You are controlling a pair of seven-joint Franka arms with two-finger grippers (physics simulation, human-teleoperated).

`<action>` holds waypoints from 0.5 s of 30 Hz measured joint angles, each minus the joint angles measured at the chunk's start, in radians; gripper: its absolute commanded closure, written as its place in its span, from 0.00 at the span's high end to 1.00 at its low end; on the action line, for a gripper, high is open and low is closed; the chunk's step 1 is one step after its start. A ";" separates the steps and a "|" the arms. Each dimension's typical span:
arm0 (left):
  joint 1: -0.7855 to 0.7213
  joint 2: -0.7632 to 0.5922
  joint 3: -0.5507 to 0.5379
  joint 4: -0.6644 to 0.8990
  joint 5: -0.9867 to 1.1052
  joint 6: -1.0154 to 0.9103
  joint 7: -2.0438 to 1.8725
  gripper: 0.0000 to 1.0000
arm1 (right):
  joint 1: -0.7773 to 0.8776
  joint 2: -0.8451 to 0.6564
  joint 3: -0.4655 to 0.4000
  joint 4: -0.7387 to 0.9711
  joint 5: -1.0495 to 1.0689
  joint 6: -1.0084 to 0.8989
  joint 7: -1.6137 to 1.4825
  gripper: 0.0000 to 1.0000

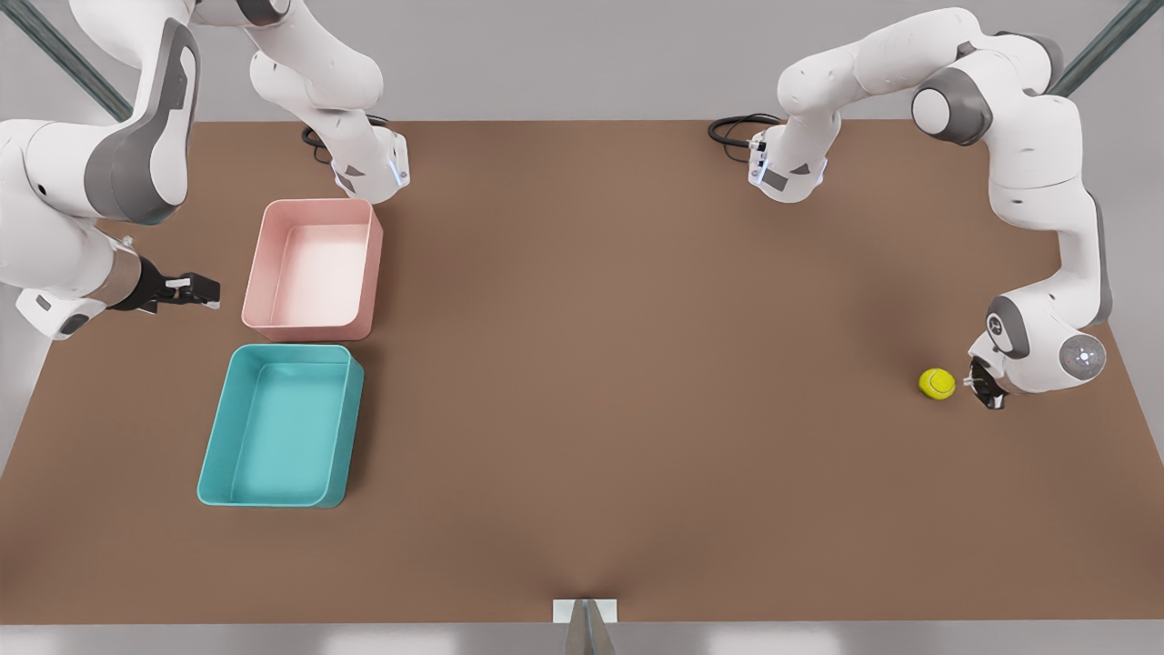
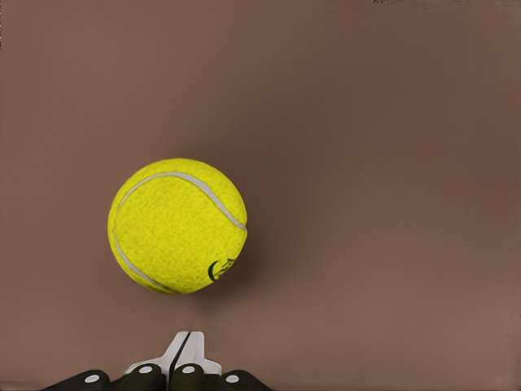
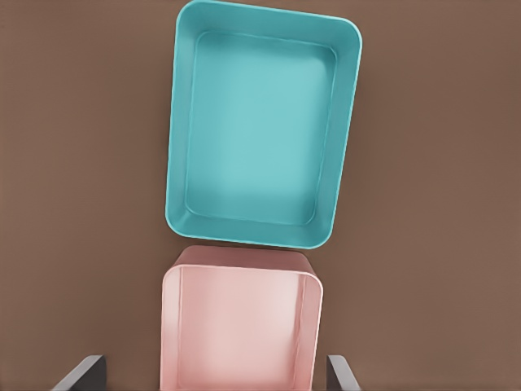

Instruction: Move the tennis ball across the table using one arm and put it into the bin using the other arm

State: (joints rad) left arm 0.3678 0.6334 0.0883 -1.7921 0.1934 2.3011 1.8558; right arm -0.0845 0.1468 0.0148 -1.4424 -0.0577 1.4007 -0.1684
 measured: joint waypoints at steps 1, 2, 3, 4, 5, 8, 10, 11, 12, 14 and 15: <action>-0.001 0.001 0.000 0.000 0.001 -0.003 -0.011 0.21 | 0.000 0.000 0.000 0.000 0.000 0.000 -0.001 1.00; -0.002 0.003 0.001 0.000 0.001 -0.006 -0.021 0.21 | 0.000 0.001 0.000 0.000 0.000 0.000 -0.001 1.00; -0.003 0.006 0.004 0.000 0.002 -0.008 -0.030 0.21 | 0.000 0.001 0.000 0.000 0.000 0.000 -0.002 1.00; -0.004 0.007 0.007 0.000 0.002 -0.010 -0.039 0.21 | 0.000 0.001 0.000 0.000 0.000 0.000 -0.002 1.00; -0.009 0.008 0.009 -0.001 0.002 -0.016 -0.048 0.21 | 0.000 0.002 0.000 0.000 0.000 0.000 -0.002 1.00; -0.095 0.006 0.011 -0.019 0.000 -0.030 -0.083 0.21 | 0.000 0.005 0.001 0.001 0.002 0.000 -0.004 1.00; -0.224 0.001 0.012 -0.022 -0.024 -0.036 -0.122 0.21 | 0.000 0.005 0.001 0.000 0.002 0.000 -0.004 1.00; -0.331 -0.030 -0.001 -0.022 -0.054 -0.043 -0.156 0.21 | 0.000 0.005 0.001 0.000 0.003 0.000 -0.005 1.00; -0.424 -0.079 -0.044 -0.022 -0.079 -0.065 -0.205 0.21 | 0.000 0.005 0.000 0.000 0.003 0.000 -0.005 1.00; -0.552 -0.137 -0.166 -0.021 -0.114 -0.114 -0.347 0.21 | 0.000 0.006 0.001 0.001 0.003 -0.001 -0.006 1.00; -0.581 -0.147 -0.199 -0.016 -0.133 -0.134 -0.420 0.21 | 0.000 0.007 0.000 0.001 0.004 -0.001 -0.006 1.00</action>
State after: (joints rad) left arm -0.2134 0.4861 -0.1109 -1.8079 0.0599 2.1676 1.4359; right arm -0.0845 0.1536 0.0152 -1.4412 -0.0541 1.4000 -0.1743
